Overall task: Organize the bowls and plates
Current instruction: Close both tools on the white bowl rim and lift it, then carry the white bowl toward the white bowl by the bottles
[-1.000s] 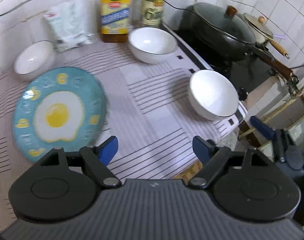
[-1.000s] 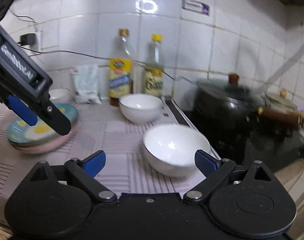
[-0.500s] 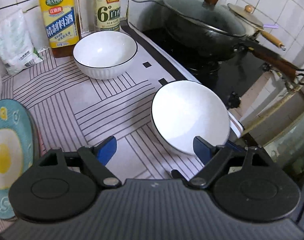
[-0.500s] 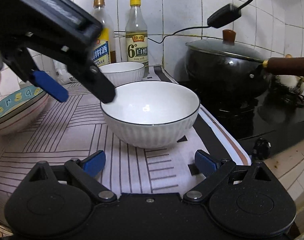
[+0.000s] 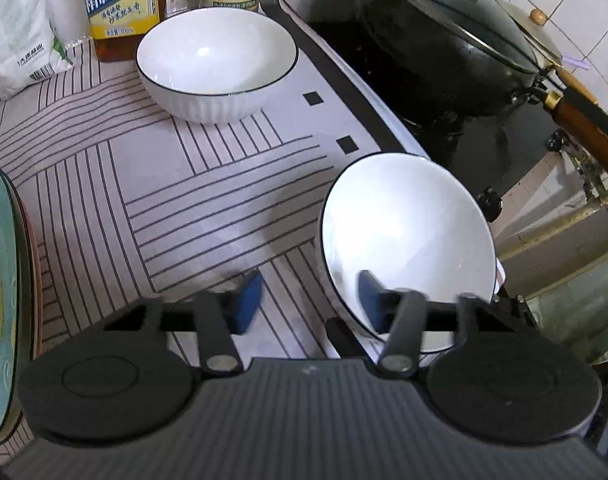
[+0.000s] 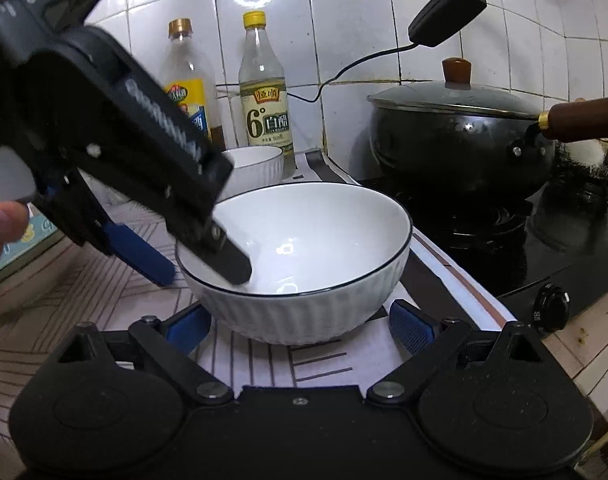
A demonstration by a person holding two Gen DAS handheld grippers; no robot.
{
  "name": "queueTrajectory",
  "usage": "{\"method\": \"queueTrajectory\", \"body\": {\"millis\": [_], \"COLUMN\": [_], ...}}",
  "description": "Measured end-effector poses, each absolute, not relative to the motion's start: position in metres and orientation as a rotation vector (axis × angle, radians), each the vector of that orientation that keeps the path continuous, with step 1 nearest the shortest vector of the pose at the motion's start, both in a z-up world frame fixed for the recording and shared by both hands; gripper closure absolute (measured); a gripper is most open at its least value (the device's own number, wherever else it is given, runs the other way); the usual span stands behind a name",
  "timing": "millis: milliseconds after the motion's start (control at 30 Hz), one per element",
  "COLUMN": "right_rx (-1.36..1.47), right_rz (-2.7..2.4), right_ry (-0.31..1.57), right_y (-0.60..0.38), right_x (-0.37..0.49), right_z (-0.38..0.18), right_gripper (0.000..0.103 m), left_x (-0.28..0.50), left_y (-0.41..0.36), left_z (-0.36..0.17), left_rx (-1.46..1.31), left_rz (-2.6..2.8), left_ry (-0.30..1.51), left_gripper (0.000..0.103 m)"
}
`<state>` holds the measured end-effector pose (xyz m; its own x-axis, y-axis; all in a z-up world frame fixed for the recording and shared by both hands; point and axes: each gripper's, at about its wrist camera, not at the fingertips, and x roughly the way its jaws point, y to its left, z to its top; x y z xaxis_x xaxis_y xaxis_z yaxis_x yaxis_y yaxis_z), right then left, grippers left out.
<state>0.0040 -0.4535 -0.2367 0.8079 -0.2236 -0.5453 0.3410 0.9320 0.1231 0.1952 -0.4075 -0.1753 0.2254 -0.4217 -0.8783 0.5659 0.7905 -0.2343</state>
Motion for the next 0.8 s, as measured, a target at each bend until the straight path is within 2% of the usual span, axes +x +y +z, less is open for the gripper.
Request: {"method": "queueTrajectory", "body": {"millis": [100,167,800], "right_rx": [0.211,0.190,0.149], "right_rz": [-0.309,-0.321,-0.239], "right_ry": [0.535,0.537,0.519], "right_y": [-0.449,-0.445,-0.411], "right_x": [0.006,0.007,0.021], "right_z": [-0.236,-0.235,-0.224], "right_gripper": [0.006,0.006,0.006], "left_x": [0.193,0.190,0.194], "left_y": [-0.405,-0.407,-0.364], "left_z": [-0.174,-0.171,-0.152], "left_rx": [0.093,0.108,0.114], "left_rz": [-0.708,-0.713,-0.635], "left_ry": [1.159,1.144,1.139], "left_gripper": [0.080,0.086,0.086]}}
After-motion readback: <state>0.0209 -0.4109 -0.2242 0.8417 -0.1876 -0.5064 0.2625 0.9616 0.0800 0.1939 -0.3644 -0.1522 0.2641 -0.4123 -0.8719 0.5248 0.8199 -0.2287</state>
